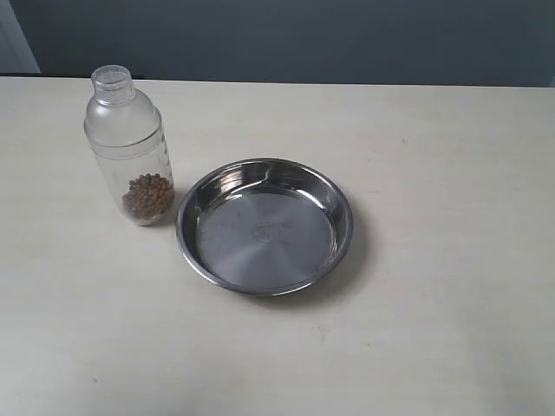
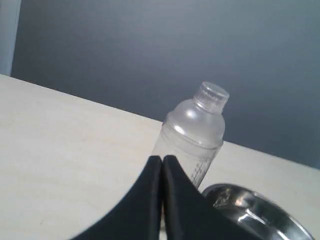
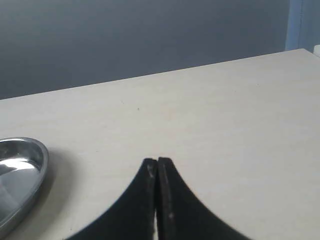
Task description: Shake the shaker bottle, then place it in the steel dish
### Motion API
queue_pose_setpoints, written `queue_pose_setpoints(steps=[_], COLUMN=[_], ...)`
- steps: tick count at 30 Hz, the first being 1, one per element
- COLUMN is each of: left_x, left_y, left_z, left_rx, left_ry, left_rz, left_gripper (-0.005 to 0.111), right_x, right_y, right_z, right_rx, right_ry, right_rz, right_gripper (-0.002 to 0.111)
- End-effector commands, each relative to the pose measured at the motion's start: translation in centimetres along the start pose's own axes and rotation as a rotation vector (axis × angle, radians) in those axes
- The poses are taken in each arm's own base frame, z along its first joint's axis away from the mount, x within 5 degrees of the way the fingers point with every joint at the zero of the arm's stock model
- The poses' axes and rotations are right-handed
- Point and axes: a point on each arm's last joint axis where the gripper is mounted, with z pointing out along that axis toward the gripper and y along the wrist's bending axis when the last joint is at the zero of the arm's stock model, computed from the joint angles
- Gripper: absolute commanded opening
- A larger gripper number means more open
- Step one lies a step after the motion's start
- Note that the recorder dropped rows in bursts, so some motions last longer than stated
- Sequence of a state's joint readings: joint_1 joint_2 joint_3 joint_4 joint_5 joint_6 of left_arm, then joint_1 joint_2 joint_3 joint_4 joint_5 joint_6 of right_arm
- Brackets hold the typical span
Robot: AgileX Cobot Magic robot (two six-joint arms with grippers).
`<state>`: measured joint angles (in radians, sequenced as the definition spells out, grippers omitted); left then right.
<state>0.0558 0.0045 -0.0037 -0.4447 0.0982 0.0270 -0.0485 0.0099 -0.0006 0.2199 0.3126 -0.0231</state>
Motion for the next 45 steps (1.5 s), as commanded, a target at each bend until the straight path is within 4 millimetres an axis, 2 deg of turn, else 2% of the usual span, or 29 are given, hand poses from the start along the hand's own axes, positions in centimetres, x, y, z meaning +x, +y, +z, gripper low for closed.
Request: queue_pose_setpoints(steps=[1, 3, 4, 10, 12, 15, 17, 19, 21, 22, 24, 26, 29, 35, 37, 39, 40, 42, 43, 44, 45], left_x=[-0.8, -2.6, -4.7, -11.7, -14.1, -16.7, -18.6, -18.2, -16.5, -16.1, -14.4, -12.3, -9.8, -4.4, -3.1, -2.3, -2.0, -1.5, -1.4, -1.2, -1.1], left_y=[-0.1, -1.0, -2.1, -5.0, -6.3, -7.9, -8.8, -8.7, -8.1, -7.9, -7.8, -7.9, -6.8, -5.1, -4.7, -4.5, -4.4, -4.2, -4.2, -4.0, -3.9], left_z=[-0.1, -0.5, -0.7, 0.6, 1.8, 4.3, 6.9, 9.4, 12.3, 12.7, 12.6, 12.3, 12.4, 11.9, 11.9, 11.9, 12.1, 12.4, 12.5, 12.6, 12.7], left_rx=[0.022, 0.057, 0.092, 0.103, 0.106, 0.121, 0.116, 0.099, 0.097, 0.105, 0.173, 0.266, 0.249, 0.308, 0.318, 0.330, 0.332, 0.333, 0.333, 0.325, 0.321], left_ry=[-0.086, -0.135, -0.160, -0.322, -0.366, -0.407, -0.358, -0.267, -0.180, -0.179, -0.214, -0.178, -0.077, 0.013, 0.041, 0.057, 0.067, 0.088, 0.092, 0.092, 0.094], left_rz=[-0.056, -0.041, 0.001, 0.264, 0.407, 0.533, 0.513, 0.518, 0.424, 0.400, 0.423, 0.480, 0.412, 0.373, 0.356, 0.343, 0.339, 0.378, 0.409, 0.446, 0.466], left_gripper=[0.001, 0.001, 0.001, 0.001, 0.001, 0.001, 0.001, 0.001, 0.001, 0.001, 0.001, 0.001, 0.001, 0.001, 0.006, 0.016, 0.026, 0.052, 0.070, 0.094, 0.105], right_x=[-0.1, -0.1, -0.1, -0.1, -0.1, -0.1, -0.1, -0.1, -0.1, -0.1, -0.1, -0.1, -0.1, -0.1, -0.1, -0.1, -0.1, -0.1, -0.1, -0.1, -0.1], right_y=[0.0, 0.0, 0.0, 0.0, 0.0, 0.0, 0.0, 0.0, 0.0, 0.0, 0.0, 0.0, 0.0, 0.0, 0.0, 0.0, 0.0, 0.0, 0.0, 0.0, 0.0], right_z=[0.0, 0.0, 0.0, 0.0, 0.0, 0.0, 0.0, 0.0, 0.0, 0.0, 0.0, 0.0, 0.0, 0.0, 0.0, 0.0, 0.0, 0.0, 0.0, 0.0, 0.0], right_rx=[-0.003, -0.003, -0.003, -0.003, -0.003, -0.003, -0.003, -0.003, -0.003, -0.003, -0.003, -0.003, -0.003, -0.003, -0.003, -0.003, -0.003, -0.003, -0.003, -0.003, -0.003], right_ry=[-0.012, -0.012, -0.012, -0.012, -0.012, -0.012, -0.012, -0.012, -0.012, -0.012, -0.012, -0.012, -0.012, -0.012, -0.012, -0.012, -0.012, -0.012, -0.012, -0.012, -0.012], right_rz=[-0.005, -0.005, -0.005, -0.005, -0.005, -0.005, -0.005, -0.005, -0.005, -0.005, -0.005, -0.005, -0.005, -0.005, -0.005, -0.005, -0.005, -0.005, -0.005, -0.005, -0.005], right_gripper=[-0.001, -0.001, -0.001, -0.001, -0.001, -0.001, -0.001, -0.001, -0.001, -0.001, -0.001, -0.001, -0.001, -0.001, -0.001, -0.001, -0.001, -0.001, -0.001, -0.001, -0.001])
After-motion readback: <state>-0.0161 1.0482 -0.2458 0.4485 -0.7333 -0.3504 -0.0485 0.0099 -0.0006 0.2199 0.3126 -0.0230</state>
